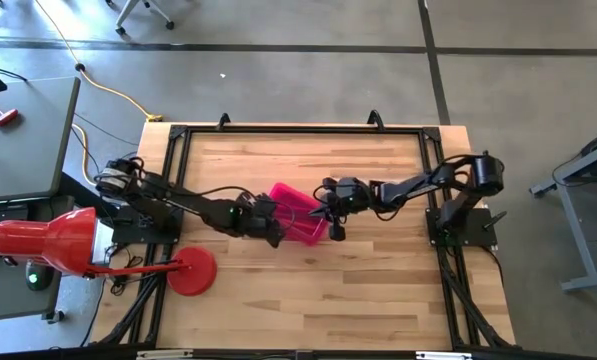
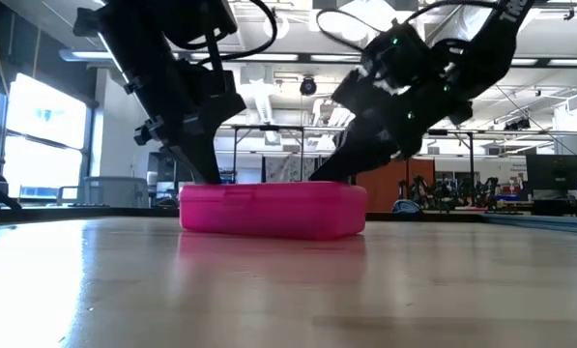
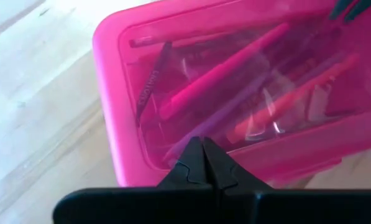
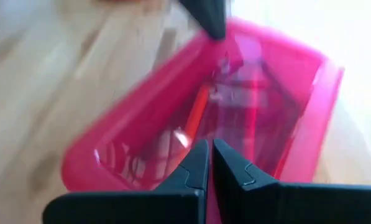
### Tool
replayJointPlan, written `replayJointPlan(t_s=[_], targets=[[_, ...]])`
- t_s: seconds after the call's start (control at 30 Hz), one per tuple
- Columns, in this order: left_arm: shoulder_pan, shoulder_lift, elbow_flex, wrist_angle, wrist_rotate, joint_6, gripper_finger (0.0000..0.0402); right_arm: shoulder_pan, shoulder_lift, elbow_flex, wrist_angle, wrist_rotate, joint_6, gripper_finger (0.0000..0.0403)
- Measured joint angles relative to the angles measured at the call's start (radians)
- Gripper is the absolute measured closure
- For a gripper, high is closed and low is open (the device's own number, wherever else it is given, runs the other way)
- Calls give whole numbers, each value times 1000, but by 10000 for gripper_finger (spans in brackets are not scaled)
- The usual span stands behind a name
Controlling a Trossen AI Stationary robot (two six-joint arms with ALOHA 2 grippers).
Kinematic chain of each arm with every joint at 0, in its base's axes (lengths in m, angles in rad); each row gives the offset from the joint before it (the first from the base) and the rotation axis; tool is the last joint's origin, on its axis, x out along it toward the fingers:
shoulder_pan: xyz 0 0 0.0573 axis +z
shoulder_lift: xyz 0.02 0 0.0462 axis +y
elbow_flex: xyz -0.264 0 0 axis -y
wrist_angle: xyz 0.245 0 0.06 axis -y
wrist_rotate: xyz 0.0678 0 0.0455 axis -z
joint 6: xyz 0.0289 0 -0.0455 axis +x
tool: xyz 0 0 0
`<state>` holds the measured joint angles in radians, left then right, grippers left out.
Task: Pick & place school supplies into a supply box
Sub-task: Close the pink supply box
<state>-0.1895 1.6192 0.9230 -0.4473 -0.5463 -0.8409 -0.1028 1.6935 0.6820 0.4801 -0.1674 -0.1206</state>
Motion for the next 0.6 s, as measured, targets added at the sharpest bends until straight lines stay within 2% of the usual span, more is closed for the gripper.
replayJointPlan(t_s=[0.17, 0.4, 0.47, 0.6], targets=[[-28, 0, 0, -1, 20, -48, 386, 4, -97, 1, -21, -45, 50, 403], [-66, 0, 0, 25, 41, -151, 392, 102, -129, 1, -95, -212, 94, 403], [-75, 1, -1, 46, 44, -164, 392, 146, -127, 1, -124, -179, 93, 403], [-88, 3, -3, 105, 53, -168, 384, 222, -127, 1, -197, -4, 88, 403]])
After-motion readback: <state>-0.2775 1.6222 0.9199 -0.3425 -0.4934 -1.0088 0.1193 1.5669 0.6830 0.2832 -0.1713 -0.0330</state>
